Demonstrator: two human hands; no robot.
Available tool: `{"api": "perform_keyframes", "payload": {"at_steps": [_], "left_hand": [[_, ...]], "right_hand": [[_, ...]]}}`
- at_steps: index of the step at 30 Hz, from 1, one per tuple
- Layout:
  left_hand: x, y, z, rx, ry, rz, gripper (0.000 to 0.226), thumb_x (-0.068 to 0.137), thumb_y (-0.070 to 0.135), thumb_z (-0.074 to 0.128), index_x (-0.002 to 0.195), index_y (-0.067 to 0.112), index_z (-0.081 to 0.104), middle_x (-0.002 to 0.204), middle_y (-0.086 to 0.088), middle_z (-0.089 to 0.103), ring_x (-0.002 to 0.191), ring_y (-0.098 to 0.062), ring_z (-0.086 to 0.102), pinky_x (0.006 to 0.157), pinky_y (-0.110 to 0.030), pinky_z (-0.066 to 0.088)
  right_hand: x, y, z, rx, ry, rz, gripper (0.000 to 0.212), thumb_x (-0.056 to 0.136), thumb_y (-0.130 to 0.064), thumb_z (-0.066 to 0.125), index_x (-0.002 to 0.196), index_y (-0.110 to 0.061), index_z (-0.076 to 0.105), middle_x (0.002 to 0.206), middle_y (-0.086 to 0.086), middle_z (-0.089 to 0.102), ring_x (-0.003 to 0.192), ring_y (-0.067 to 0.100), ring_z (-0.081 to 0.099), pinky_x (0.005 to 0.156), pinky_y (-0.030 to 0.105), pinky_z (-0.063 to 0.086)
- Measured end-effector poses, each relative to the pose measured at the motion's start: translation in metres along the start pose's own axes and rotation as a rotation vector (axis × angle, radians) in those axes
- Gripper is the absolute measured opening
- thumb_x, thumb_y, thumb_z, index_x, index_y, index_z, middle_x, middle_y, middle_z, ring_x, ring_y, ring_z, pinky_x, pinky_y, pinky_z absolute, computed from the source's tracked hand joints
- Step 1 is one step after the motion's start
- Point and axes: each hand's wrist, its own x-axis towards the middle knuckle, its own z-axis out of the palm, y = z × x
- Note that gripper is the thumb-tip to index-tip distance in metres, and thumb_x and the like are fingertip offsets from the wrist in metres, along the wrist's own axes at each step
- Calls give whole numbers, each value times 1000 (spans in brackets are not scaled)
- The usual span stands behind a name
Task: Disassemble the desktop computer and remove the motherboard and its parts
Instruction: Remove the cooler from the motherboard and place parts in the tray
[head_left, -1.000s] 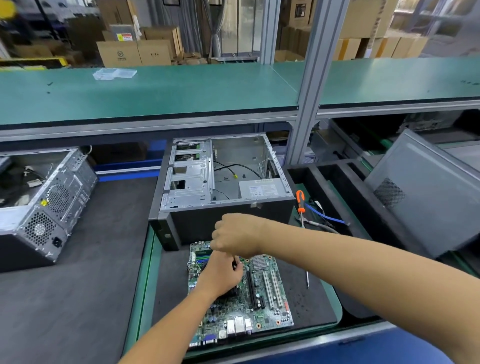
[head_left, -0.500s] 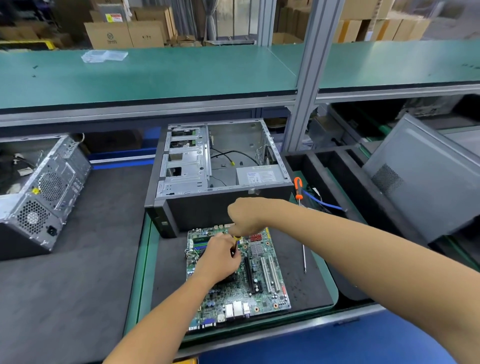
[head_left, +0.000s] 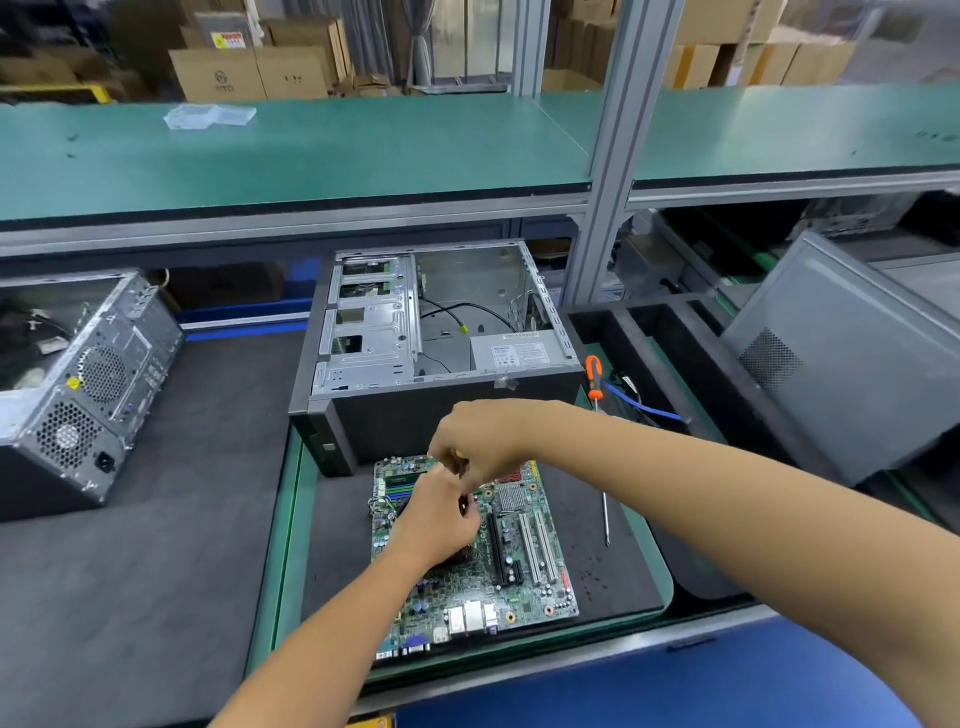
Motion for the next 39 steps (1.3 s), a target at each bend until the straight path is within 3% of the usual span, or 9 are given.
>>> {"api": "perform_keyframes", "payload": {"at_steps": [3,7,15,19,23,27,31,35,39], "left_hand": [[0,1,1,6,-20,-42,16,85,14,53,71,13,45,73,-2,42,67,-15,41,60,-35,38],[3,1,0,85,-37,-19,25,83,16,53,61,9,43,68,-8,46,76,-21,44,67,-38,41],[3,0,-1,56,-34,-19,25,84,16,51,61,8,46,62,-6,44,65,-16,41,61,-33,35],[-1,0,2,-9,-39,-63,33,88,18,48,57,10,39,51,-8,34,47,-21,35,49,-34,22],[2,1,0,10,-38,-62,17,83,18,50,70,6,52,72,-11,51,72,-24,49,63,-41,43],[0,0,1,-9,-53,-74,14,85,16,52,73,9,48,80,-8,47,76,-23,46,69,-40,44],[4,1,0,63,-59,-42,24,83,18,53,63,15,40,69,-1,42,77,-19,41,67,-33,36],[4,-2,2,38,-69,-47,19,82,18,54,65,13,50,75,-6,49,82,-22,46,74,-37,43],[1,0,0,-45,-4,7,36,79,11,53,61,34,33,60,5,36,59,-16,39,55,-30,30]], "right_hand": [[1,-2,3,111,-15,184,47,92,-50,54,71,-8,55,68,5,58,63,21,53,53,30,39],[4,2,0,228,-56,344,44,94,-26,49,55,-5,51,53,12,62,53,27,64,55,32,53],[-4,-8,-4,-395,-68,-37,26,87,-10,62,66,-11,45,60,0,40,53,15,42,49,28,31],[3,-14,1,-558,-12,-189,13,84,2,57,88,-9,60,87,4,63,78,24,58,58,32,46],[-1,-2,-5,-233,-7,-72,4,81,-8,63,84,-10,63,83,3,63,80,23,59,58,29,37],[-1,1,3,149,-45,202,49,92,-52,53,78,-6,60,74,9,67,72,23,63,63,31,46],[3,-2,0,188,-55,464,43,99,-27,40,69,-4,59,61,11,62,59,26,64,53,27,48],[-1,-4,-7,-36,-120,217,37,99,-25,47,71,-4,59,68,8,64,52,17,49,45,25,34],[-6,-13,-4,-414,-65,-56,15,91,-15,61,78,-9,56,62,-2,41,49,10,37,41,24,23]]}}
